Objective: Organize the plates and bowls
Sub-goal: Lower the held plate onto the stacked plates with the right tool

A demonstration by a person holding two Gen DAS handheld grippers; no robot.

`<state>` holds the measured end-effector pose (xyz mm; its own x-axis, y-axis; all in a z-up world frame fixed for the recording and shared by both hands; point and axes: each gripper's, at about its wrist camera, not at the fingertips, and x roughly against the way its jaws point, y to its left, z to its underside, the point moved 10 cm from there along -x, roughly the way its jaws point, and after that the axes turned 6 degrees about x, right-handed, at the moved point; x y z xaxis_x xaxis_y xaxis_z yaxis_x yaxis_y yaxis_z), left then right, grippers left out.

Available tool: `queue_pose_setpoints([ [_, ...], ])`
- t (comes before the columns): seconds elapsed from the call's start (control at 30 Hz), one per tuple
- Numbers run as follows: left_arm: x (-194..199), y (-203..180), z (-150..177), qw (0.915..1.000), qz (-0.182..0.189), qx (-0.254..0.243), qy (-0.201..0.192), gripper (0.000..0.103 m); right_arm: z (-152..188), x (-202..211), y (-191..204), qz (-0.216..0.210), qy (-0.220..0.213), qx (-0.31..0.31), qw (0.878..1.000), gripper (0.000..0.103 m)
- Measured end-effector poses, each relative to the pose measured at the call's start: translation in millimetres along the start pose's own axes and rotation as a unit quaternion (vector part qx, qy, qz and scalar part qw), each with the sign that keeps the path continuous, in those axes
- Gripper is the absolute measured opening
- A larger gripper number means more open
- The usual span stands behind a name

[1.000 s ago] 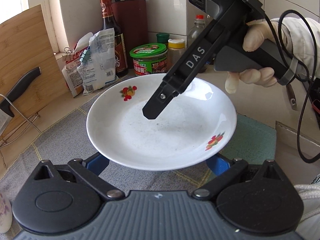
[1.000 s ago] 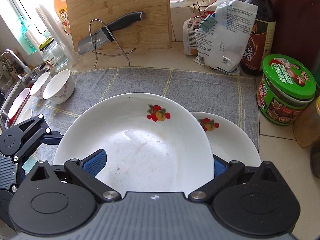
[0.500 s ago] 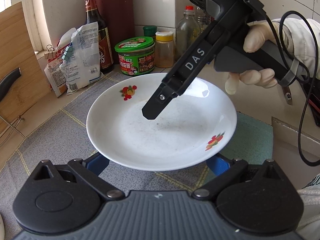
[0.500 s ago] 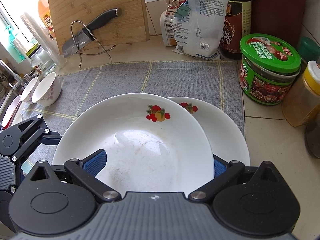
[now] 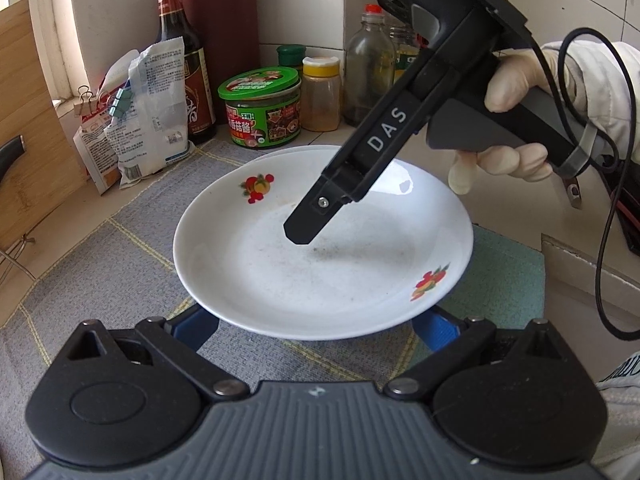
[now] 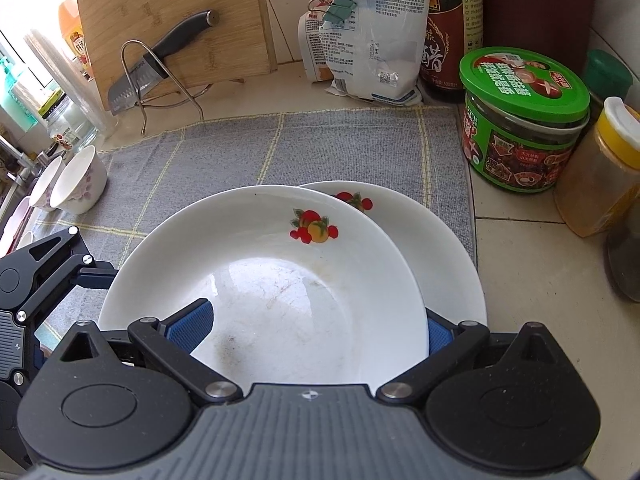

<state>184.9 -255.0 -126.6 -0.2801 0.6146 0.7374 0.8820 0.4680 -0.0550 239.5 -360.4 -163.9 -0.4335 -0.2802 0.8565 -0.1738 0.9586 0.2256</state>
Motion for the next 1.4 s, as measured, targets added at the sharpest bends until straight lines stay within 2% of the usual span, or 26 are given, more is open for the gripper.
queue_pose_setpoints([
  [0.37,-6.1,-2.3,-2.1,0.9999,0.006,-0.013,0.007,0.102,4.9,-2.1,-7.8,0.005,0.010,-0.008,1.000,0.103],
  [1.4,-14.7,0.5,-5.8,0.9995,0.010,-0.029,0.003,0.102,12.9,22.4,-16.9,0.027,-0.003,-0.029,0.999,0.103],
])
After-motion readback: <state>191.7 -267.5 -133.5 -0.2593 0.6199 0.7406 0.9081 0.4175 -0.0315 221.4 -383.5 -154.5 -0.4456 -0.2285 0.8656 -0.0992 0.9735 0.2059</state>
